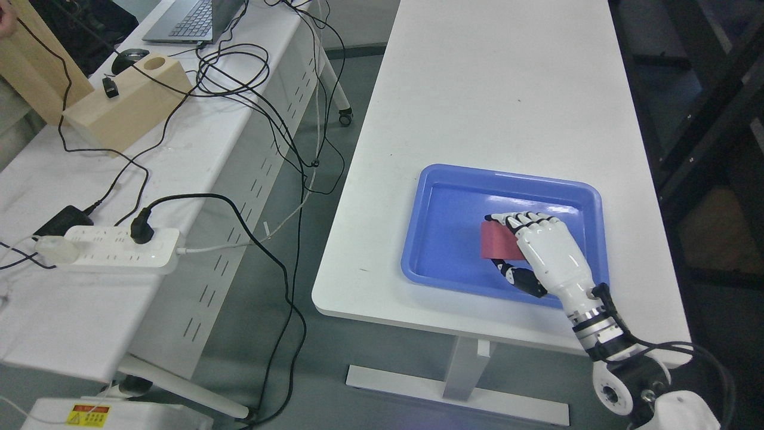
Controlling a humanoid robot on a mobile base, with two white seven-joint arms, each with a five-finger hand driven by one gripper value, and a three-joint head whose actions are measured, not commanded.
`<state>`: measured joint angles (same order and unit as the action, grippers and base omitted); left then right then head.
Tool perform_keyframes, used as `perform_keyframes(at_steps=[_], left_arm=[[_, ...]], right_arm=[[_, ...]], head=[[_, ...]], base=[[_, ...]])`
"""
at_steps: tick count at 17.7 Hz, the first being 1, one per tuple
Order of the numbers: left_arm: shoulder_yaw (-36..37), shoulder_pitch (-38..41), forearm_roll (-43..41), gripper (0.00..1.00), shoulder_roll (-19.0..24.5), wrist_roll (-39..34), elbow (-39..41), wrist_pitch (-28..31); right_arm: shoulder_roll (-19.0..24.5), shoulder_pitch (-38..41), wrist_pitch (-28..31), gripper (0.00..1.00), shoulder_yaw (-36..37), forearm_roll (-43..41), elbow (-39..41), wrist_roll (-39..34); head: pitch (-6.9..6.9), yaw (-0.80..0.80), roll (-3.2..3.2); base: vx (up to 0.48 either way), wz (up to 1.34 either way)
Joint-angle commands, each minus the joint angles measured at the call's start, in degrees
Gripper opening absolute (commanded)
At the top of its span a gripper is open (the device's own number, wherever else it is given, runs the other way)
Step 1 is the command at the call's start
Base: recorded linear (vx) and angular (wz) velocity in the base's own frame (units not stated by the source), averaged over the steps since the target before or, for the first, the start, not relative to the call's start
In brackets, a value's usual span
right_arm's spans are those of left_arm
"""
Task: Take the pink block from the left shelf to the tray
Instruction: 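Lower the pink block into the blue tray with the right hand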
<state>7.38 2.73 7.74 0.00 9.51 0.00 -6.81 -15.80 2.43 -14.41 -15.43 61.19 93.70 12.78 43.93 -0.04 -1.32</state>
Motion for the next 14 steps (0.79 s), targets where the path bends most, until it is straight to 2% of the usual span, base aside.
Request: perform_keyframes(at_steps=[1, 2, 5, 9, 14], left_arm=[[0.00, 0.00, 0.00, 1.00, 1.00, -0.02, 1.00, 0.04], [0.00, 0.00, 0.00, 1.00, 1.00, -0.02, 1.00, -0.05], [0.00, 0.00, 0.00, 1.00, 1.00, -0.02, 1.00, -0.05], [0.00, 0.00, 0.00, 1.00, 1.00, -0.02, 1.00, 0.04], [0.00, 0.00, 0.00, 1.00, 1.00, -0.02, 1.00, -0.05]], right_arm=[[-0.99, 0.73, -0.09, 0.09, -2.06, 0.25, -0.01, -0.30], [-0.99, 0.73, -0.09, 0.11, -2.06, 0.16, -0.01, -0.30], [-0.73, 0.73, 0.00, 0.34, -2.06, -2.29, 0.08, -0.39], [-0.99, 0.55, 0.09, 0.53, -1.97, -3.09, 0.08, -0.48], [-1.16, 0.73, 0.35, 0.65, -1.27, -5.55, 0.08, -0.56]], head=[[0.00, 0.00, 0.00], [0.00, 0.00, 0.00], [0.00, 0.00, 0.00], [0.00, 0.00, 0.00], [0.00, 0.00, 0.00]], base=[[0.057, 0.00], [0.052, 0.00], [0.052, 0.00], [0.048, 0.00], [0.042, 0.00]])
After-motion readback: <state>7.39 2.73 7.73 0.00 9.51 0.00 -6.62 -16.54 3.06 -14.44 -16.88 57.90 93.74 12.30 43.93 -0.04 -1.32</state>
